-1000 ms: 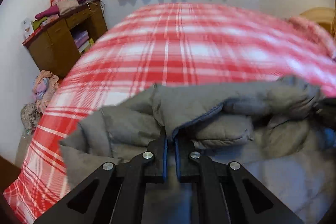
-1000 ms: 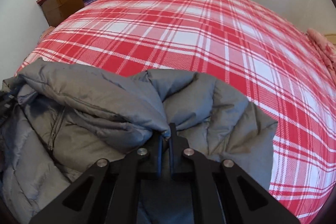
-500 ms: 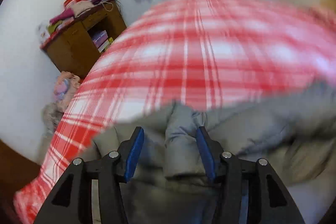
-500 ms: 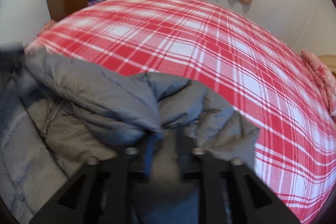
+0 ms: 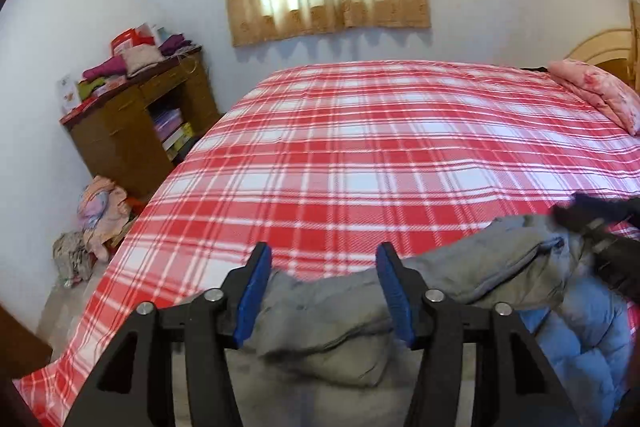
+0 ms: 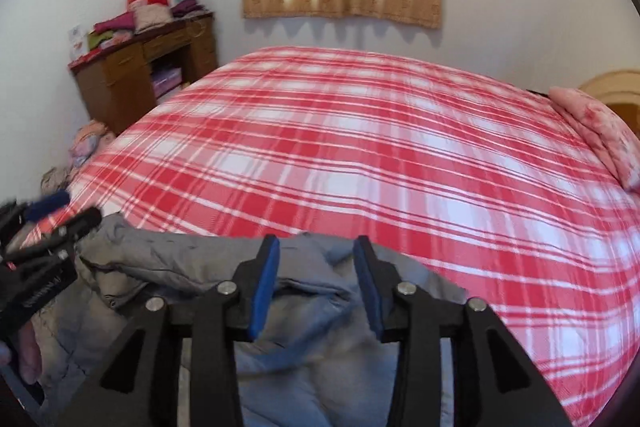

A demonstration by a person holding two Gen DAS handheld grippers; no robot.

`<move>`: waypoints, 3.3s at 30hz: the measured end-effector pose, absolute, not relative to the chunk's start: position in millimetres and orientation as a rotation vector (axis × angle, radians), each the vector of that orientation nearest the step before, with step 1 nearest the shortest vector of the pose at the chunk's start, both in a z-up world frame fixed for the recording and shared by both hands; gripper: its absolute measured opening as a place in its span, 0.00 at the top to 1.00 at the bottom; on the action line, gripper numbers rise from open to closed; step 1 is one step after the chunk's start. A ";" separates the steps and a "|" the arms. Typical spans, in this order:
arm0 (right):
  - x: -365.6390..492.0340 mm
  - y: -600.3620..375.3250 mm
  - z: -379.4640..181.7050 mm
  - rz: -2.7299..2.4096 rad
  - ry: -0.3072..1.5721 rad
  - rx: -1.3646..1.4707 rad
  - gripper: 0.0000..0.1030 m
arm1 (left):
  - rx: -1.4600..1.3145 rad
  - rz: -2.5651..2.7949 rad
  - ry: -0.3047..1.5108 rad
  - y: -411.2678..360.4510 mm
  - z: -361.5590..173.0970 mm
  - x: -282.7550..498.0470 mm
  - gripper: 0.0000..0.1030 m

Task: Fold large clothes

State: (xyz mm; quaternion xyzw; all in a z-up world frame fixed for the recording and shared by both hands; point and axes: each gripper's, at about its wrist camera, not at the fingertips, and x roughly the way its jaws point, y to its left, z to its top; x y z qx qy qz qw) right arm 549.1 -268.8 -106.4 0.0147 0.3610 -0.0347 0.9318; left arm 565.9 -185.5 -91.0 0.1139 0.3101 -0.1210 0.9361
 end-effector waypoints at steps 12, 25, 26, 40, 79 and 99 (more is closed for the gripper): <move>560.3 -274.4 -174.2 -0.043 0.832 0.048 0.70 | 0.256 -0.173 0.786 -194.5 -187.4 592.3 0.44; 565.1 -273.3 -191.7 -0.042 0.861 0.045 0.70 | 0.238 -0.170 0.795 -193.6 -196.2 597.5 0.43; 565.3 -273.3 -192.2 -0.042 0.861 0.046 0.70 | 0.240 -0.170 0.795 -193.2 -196.1 596.9 0.43; 566.9 -269.1 -194.7 -0.059 0.865 0.012 0.70 | 0.259 -0.163 0.793 -192.5 -197.2 595.7 0.43; 567.9 -267.6 -195.7 -0.062 0.865 0.003 0.70 | 0.329 -0.129 0.782 -205.2 -199.8 594.2 0.43; 569.8 -266.3 -193.3 -0.059 0.875 -0.024 0.69 | 0.331 -0.145 0.800 -203.7 -194.3 598.0 0.42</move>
